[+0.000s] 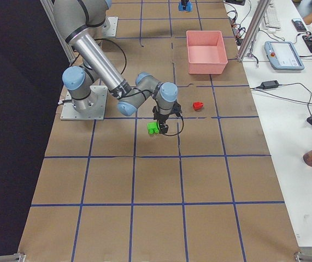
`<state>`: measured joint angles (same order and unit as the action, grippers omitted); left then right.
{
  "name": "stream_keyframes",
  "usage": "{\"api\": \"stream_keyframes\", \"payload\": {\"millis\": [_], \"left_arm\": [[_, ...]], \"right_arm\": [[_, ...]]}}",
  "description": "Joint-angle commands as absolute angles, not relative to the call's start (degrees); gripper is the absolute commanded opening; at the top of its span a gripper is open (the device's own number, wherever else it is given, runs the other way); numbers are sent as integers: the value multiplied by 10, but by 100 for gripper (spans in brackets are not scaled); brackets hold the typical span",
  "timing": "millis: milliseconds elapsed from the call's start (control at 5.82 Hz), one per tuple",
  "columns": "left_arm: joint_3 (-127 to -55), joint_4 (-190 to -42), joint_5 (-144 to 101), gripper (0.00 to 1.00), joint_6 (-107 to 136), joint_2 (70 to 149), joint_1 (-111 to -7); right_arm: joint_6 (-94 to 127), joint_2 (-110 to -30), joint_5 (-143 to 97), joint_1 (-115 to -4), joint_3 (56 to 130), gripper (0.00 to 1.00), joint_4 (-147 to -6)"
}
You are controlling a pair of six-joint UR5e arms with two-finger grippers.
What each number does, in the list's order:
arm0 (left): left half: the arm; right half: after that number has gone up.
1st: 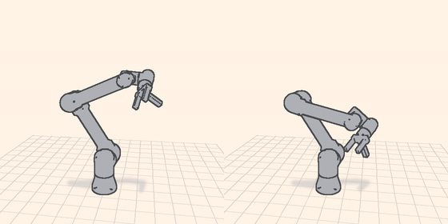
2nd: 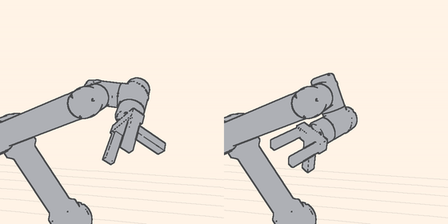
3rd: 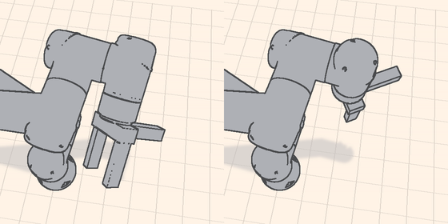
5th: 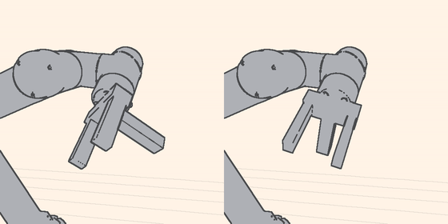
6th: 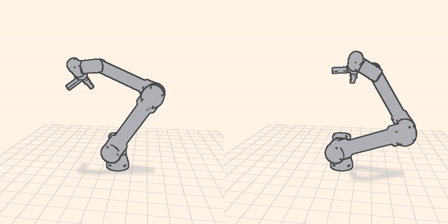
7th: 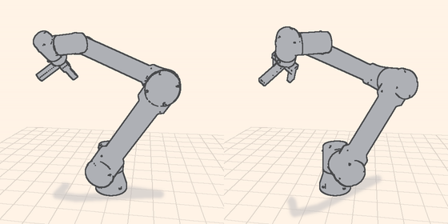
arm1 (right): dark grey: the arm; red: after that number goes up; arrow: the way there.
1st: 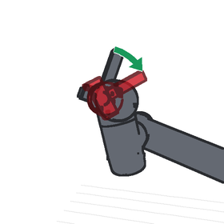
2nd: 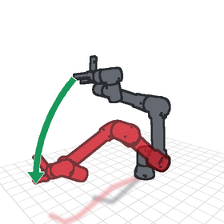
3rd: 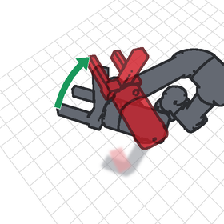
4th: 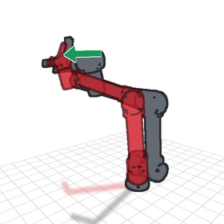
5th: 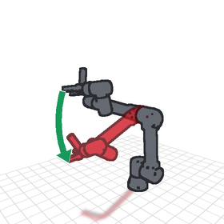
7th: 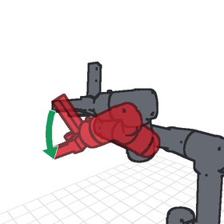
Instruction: Put all blocks into box
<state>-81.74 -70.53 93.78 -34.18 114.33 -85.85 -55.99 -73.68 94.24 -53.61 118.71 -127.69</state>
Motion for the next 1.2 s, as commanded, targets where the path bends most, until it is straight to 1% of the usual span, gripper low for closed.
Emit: {"api": "stream_keyframes", "payload": {"millis": [0, 172, 343, 515, 687, 859, 1030], "left_arm": [[-648, -785, 938, 0, -249, 1231, -943], [-601, -787, 936, 0, -177, 1273, -987], [-581, -777, 936, 0, -111, 1313, -1016], [-579, -752, 935, 0, -114, 1344, -1022], [-580, -748, 934, 9, -129, 1367, -1022], [-579, -747, 934, 18, -141, 1387, -1023], [-579, -746, 933, 60, -141, 1388, -1023]], "right_arm": [[-556, -733, 965, -535, 1205, 100, -1274], [-552, -734, 990, -530, 1211, 100, -1274], [-550, -735, 999, -529, 1210, 99, -1275], [-540, -737, 1000, -529, 1209, 84, -1275], [-540, -738, 1000, -530, 1206, 62, -1274], [-540, -738, 998, -530, 1205, 47, -1278], [-540, -741, 991, -530, 1199, 30, -1279]]}}
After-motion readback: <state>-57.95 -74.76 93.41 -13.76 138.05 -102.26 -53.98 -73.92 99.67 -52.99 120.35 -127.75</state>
